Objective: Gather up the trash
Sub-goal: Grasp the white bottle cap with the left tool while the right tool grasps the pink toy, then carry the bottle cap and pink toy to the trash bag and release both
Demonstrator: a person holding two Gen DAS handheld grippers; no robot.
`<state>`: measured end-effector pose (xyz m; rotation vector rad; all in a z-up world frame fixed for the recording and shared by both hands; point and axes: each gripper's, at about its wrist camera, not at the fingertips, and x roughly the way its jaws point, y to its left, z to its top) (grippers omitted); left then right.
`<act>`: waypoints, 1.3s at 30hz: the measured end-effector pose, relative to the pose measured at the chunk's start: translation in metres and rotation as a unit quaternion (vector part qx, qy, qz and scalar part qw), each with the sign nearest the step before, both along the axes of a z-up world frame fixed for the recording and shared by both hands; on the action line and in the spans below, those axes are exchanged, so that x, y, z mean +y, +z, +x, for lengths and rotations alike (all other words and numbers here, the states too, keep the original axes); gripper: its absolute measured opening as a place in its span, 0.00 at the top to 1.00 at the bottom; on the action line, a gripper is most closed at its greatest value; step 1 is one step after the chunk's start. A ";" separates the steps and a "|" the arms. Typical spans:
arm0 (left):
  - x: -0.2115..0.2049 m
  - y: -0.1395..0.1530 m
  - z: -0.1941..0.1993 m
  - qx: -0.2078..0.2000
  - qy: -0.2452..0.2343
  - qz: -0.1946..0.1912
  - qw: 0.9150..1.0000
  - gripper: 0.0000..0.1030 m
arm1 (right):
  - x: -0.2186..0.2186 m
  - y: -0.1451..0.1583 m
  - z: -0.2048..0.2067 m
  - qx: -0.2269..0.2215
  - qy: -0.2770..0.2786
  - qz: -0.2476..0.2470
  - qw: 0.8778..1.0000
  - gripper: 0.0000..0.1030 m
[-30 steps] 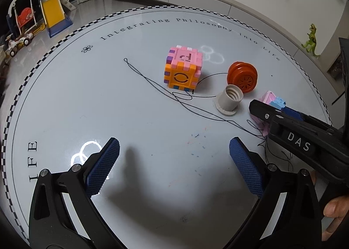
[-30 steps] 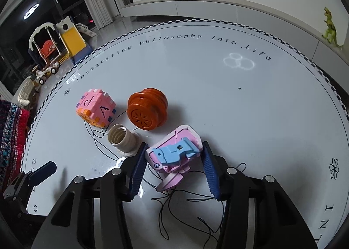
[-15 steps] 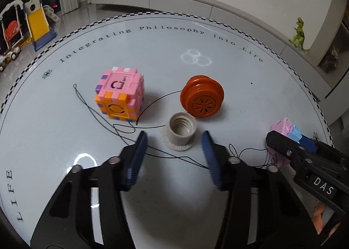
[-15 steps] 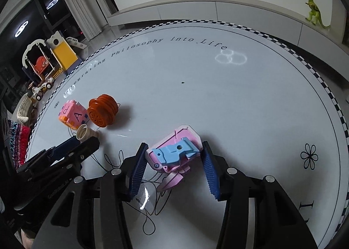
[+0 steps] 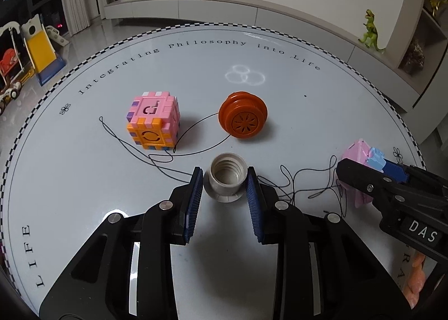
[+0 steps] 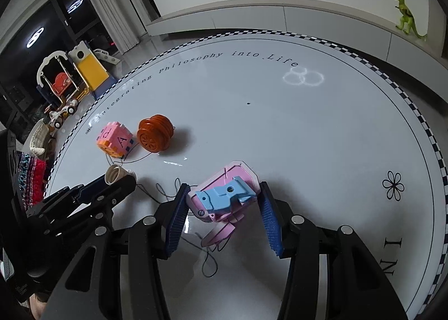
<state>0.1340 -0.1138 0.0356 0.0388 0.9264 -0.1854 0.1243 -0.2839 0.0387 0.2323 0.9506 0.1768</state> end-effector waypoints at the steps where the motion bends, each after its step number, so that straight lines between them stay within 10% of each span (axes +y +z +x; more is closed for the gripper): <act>1: 0.003 0.003 -0.005 -0.002 0.000 -0.002 1.000 0.70 | 0.002 0.003 -0.003 -0.002 0.002 0.000 1.000 0.51; 25: 0.137 0.050 -0.177 -0.053 0.081 -0.031 0.995 0.70 | 0.146 0.056 -0.125 -0.027 0.104 0.009 0.994 0.51; 39: 0.241 0.045 -0.290 -0.068 0.189 -0.020 0.979 0.70 | 0.271 0.060 -0.209 -0.041 0.239 0.004 0.970 0.51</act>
